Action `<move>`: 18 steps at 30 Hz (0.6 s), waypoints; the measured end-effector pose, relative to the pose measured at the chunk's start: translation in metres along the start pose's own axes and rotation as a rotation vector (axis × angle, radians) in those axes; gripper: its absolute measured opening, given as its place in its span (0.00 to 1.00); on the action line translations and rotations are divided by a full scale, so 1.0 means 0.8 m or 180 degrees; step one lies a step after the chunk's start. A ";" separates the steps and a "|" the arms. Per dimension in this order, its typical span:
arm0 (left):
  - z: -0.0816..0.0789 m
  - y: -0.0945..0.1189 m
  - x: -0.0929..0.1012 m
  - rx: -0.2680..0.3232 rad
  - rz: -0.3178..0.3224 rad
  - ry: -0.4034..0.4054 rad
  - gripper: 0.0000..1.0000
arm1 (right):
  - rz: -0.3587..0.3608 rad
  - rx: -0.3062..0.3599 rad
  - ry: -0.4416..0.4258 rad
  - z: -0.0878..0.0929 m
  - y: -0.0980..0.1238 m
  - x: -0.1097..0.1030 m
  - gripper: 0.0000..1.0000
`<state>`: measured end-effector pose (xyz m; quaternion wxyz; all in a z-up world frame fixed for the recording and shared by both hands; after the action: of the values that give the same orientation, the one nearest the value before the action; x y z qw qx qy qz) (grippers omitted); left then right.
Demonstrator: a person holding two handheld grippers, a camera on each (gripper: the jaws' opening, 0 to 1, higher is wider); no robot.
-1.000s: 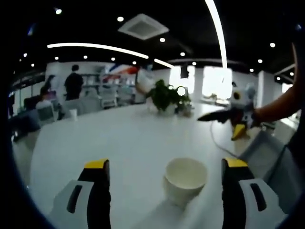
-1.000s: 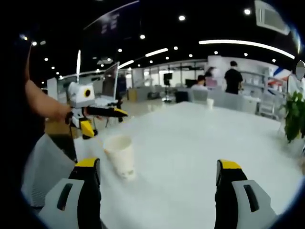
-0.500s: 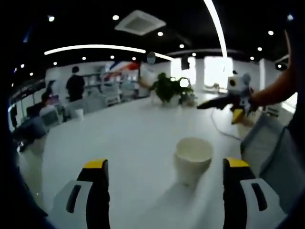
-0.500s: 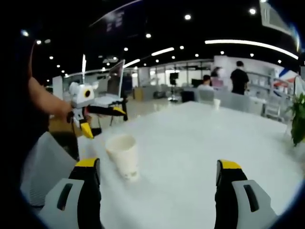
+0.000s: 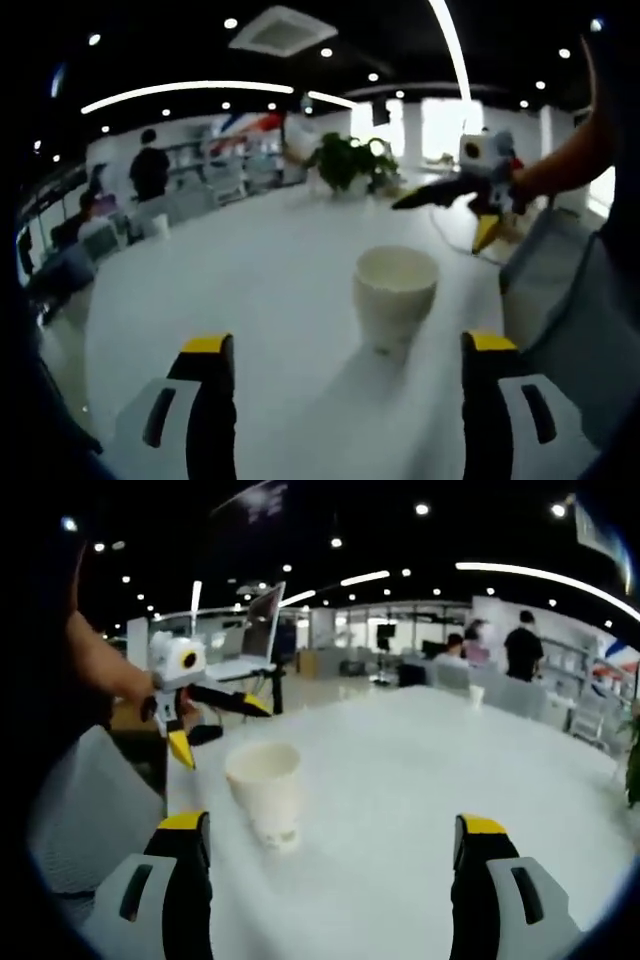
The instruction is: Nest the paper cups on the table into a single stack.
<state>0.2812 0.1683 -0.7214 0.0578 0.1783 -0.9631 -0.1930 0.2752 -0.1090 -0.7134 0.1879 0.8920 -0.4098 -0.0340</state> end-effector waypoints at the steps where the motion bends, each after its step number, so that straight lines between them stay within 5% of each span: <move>1: 0.001 -0.002 0.000 -0.0019 0.0003 -0.0010 0.91 | -0.0015 -0.0005 -0.0003 0.002 -0.002 -0.002 1.00; 7: 0.008 -0.017 0.005 -0.0138 0.0116 -0.0032 0.87 | -0.0149 -0.0095 0.0025 0.013 -0.013 -0.016 0.99; 18: 0.014 -0.045 0.011 -0.0359 0.0323 -0.0198 0.70 | -0.0350 -0.0344 0.0309 0.029 -0.033 -0.033 0.75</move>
<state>0.2828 0.1382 -0.7452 0.0475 0.1196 -0.9598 -0.2493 0.2718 -0.0808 -0.7468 0.2532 0.9023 -0.3482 -0.0230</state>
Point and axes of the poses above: the point that each gripper's makers call its tool centre point, and the gripper's own axes: y roughly backward along the fingers, x roughly to its right, z roughly out of its underside, the point moved 8 cm from there along y, roughly backward along the fingers, and after that the axes turned 11 degrees about z, right-handed, at the moved point
